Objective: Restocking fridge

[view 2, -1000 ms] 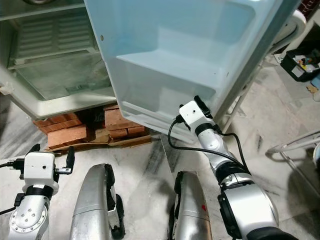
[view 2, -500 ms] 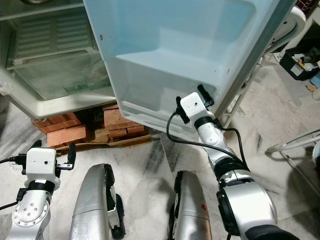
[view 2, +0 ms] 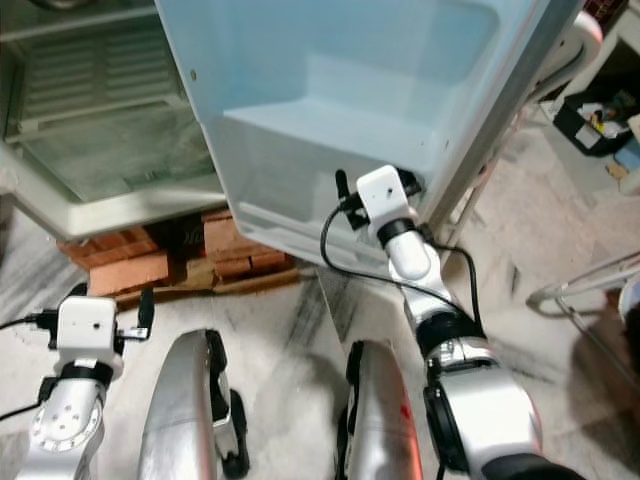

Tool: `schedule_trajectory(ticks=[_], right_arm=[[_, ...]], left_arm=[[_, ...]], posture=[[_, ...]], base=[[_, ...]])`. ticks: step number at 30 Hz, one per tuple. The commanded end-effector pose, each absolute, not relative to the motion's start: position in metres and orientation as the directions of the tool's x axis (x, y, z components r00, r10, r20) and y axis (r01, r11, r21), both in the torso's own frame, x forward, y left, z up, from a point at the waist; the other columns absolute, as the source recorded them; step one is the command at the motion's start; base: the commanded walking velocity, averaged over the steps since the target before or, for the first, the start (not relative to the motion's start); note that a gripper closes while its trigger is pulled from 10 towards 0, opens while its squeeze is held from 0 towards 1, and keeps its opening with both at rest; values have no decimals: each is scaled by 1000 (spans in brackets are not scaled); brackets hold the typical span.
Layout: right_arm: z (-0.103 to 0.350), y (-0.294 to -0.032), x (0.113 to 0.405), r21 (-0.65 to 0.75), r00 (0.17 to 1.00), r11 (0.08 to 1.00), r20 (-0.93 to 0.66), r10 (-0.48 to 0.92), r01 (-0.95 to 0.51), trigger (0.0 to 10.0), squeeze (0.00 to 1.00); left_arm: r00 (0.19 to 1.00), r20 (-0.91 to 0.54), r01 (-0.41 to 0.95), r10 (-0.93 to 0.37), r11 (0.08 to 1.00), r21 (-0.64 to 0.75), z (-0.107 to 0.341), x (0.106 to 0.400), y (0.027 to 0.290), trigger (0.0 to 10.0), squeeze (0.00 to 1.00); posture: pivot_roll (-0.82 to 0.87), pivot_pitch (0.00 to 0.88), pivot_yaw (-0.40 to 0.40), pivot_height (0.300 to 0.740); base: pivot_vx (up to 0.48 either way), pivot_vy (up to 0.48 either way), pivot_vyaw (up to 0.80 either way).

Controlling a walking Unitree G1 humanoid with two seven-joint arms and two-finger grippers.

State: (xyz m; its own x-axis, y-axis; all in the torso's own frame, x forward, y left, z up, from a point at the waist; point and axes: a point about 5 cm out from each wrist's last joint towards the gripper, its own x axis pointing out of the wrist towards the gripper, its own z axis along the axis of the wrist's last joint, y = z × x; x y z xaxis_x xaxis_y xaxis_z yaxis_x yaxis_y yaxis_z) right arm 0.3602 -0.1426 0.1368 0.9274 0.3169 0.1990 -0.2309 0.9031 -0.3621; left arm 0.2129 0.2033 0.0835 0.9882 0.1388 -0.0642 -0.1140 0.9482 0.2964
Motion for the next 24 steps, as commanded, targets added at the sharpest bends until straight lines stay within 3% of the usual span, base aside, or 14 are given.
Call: schedule_trajectory(ticks=[1, 6, 7, 8, 12, 18, 20, 24], right_arm=[[133, -143, 355, -323, 919, 905, 187, 347, -276, 10000, 1000], [116, -138, 337, -223, 906, 900, 121, 407, -375, 10000, 1000], [103, -134, 323, -190, 889, 881, 70, 453, -434, 10000, 871], [93, -130, 311, -199, 869, 855, 33, 494, -479, 10000, 0], [89, -129, 298, -225, 842, 828, 51, 537, -514, 10000, 0], [104, -130, 307, -170, 919, 921, 131, 372, -349, 10000, 0], [110, -136, 309, -127, 953, 964, 167, 252, -232, 10000, 0], [107, -137, 310, -122, 962, 970, 153, 227, -210, 10000, 0]], left_arm=[[984, -101, -110, 147, 947, 301, 75, 207, 209, 10000, 0], [978, -129, -122, 165, 950, 286, 68, 203, 212, 10000, 0], [978, -130, -119, 162, 951, 286, 67, 203, 211, 10000, 0], [980, -125, -111, 152, 951, 287, 66, 204, 209, 10000, 0], [989, -84, -93, 124, 949, 300, 73, 210, 204, 10000, 0], [993, -37, -100, 115, 956, 275, 82, 224, 206, 10000, 0], [996, 5, -87, 89, 955, 282, 91, 233, 204, 10000, 0], [998, 39, -55, 46, 958, 281, 99, 241, 198, 10000, 0]], posture=[[49, 149, 3, 570], [29, 138, 15, 570], [32, 129, 15, 570], [34, 118, 21, 570], [43, 86, 22, 570], [65, 23, 30, 570], [70, 2, 27, 585], [71, 0, 35, 604]], base=[[0, 0, 0], [0, 0, 0], [0, 0, 0], [0, 0, 0], [0, 0, 0], [0, 0, 0], [0, 0, 0], [0, 0, 0]])
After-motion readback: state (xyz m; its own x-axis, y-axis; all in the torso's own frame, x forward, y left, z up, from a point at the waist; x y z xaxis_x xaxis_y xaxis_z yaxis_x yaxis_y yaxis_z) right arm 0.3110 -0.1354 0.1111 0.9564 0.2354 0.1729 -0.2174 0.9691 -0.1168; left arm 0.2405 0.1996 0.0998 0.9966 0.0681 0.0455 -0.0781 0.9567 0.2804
